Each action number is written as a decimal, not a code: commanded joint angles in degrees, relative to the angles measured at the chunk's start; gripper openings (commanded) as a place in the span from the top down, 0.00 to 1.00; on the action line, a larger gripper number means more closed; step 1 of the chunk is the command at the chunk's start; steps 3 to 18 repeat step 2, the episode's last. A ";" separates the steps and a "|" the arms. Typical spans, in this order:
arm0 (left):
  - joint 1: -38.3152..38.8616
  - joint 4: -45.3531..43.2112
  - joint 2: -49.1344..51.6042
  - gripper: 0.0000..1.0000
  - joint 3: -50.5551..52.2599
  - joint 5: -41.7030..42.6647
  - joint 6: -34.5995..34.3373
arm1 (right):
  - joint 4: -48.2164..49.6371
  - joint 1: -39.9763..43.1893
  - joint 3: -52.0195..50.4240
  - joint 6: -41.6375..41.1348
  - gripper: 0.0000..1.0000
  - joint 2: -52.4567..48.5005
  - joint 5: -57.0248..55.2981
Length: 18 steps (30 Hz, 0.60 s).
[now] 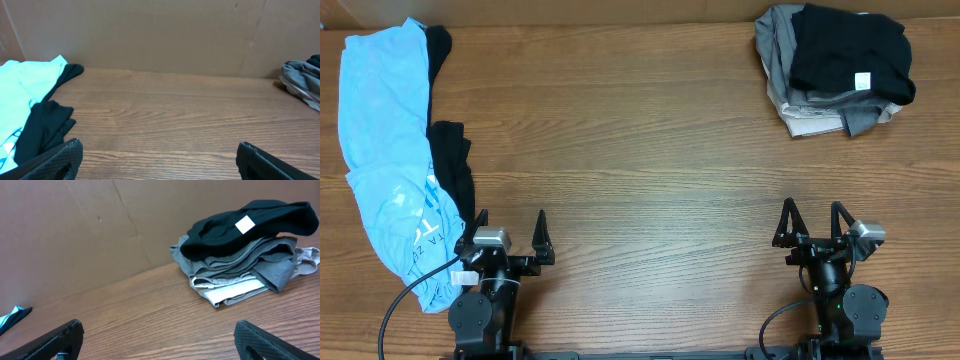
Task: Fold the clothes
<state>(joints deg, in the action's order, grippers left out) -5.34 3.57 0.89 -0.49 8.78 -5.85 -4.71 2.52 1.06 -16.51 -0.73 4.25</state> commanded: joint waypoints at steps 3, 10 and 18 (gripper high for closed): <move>-0.22 0.07 -0.63 0.00 0.22 -0.39 -0.57 | 0.28 -0.26 -0.61 -0.15 0.00 0.50 -0.33; -0.22 0.07 -0.63 0.00 0.22 -0.39 -0.57 | 0.28 -0.26 -0.61 -0.15 0.00 0.50 -0.33; -0.22 0.07 -0.63 0.00 0.22 -0.39 -0.57 | 0.28 -0.26 -0.61 -0.15 0.00 0.50 -0.33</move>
